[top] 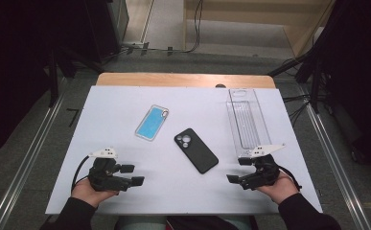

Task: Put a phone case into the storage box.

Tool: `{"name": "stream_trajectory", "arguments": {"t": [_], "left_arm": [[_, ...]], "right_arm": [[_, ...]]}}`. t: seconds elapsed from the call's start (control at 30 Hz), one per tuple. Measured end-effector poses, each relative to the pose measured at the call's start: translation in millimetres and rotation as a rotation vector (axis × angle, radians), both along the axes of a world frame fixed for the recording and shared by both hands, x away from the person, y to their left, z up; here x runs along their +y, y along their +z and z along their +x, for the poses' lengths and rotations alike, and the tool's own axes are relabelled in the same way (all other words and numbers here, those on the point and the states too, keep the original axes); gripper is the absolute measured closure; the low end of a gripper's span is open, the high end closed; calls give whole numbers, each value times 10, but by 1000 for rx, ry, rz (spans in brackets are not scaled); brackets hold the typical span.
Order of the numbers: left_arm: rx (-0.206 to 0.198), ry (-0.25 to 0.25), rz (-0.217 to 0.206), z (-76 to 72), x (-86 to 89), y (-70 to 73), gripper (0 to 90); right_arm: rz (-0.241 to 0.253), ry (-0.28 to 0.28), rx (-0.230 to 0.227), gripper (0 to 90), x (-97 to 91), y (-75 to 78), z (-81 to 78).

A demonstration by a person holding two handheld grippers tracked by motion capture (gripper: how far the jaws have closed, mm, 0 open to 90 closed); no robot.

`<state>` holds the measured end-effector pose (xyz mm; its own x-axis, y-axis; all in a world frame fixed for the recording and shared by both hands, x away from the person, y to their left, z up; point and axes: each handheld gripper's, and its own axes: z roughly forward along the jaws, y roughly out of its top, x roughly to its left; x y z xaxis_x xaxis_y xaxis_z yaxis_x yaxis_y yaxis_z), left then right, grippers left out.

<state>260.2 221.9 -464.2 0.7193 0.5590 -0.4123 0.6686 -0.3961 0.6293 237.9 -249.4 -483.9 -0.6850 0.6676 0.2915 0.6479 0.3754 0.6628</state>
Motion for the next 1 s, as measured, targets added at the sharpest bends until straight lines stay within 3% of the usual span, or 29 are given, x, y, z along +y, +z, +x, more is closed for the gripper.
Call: {"name": "stream_trajectory", "arguments": {"t": [0.57,0.73,1.0], "left_arm": [[1,22,2,20,-2,6,264],[14,9,14,31,-14,-6,264],[20,18,26,49,-13,-19,264]], "right_arm": [[28,-14,12,127,-6,-8,-5],[-1,-3,40,127,-7,-18,5],[-10,2,26,127,-2,-16,11]]}}
